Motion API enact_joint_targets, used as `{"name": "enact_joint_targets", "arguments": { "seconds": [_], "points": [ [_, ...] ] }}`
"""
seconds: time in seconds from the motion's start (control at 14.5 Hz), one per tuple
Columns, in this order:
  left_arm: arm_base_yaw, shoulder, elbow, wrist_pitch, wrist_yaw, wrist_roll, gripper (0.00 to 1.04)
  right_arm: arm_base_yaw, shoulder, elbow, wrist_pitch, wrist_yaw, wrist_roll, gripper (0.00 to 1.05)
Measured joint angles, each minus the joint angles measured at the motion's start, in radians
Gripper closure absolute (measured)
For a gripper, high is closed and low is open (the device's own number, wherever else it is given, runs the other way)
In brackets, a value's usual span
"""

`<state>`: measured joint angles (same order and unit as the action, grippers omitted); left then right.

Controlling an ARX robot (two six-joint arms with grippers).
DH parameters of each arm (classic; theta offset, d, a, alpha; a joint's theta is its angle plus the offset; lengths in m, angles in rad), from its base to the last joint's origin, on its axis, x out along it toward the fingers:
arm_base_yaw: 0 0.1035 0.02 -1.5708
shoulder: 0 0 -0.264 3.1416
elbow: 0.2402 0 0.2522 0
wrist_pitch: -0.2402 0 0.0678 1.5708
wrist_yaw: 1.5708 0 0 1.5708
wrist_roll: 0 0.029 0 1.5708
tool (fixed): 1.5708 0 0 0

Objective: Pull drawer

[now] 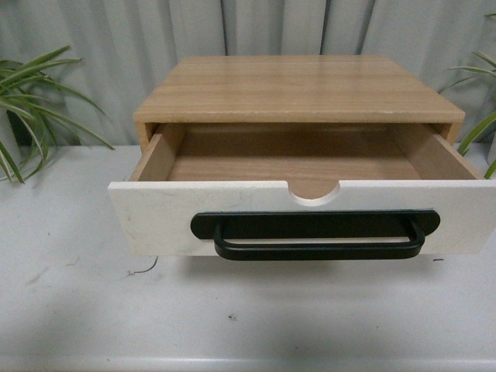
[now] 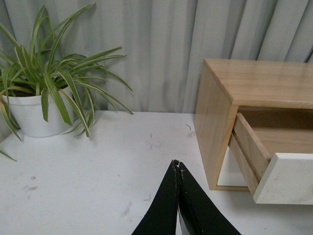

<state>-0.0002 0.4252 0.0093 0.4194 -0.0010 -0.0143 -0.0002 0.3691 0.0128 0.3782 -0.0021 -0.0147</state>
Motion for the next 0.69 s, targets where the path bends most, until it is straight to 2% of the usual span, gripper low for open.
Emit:
{"name": "enact_joint_targets", "arguments": {
  "seconds": [0.07,0.14,0.69],
  "points": [
    [0.000,-0.029,0.000,-0.026,0.000,0.000,1.03,0.000,-0.017,0.000,-0.026,0.000,0.000,1.03],
    [0.000,-0.125,0.000,-0.116,0.000,0.000,1.03,0.000,-0.102,0.000,-0.108,0.000,0.000,1.03],
    [0.000,-0.230,0.000,-0.225,0.000,0.000,1.03,0.000,-0.199,0.000,-0.206,0.000,0.000,1.03]
  ]
}}
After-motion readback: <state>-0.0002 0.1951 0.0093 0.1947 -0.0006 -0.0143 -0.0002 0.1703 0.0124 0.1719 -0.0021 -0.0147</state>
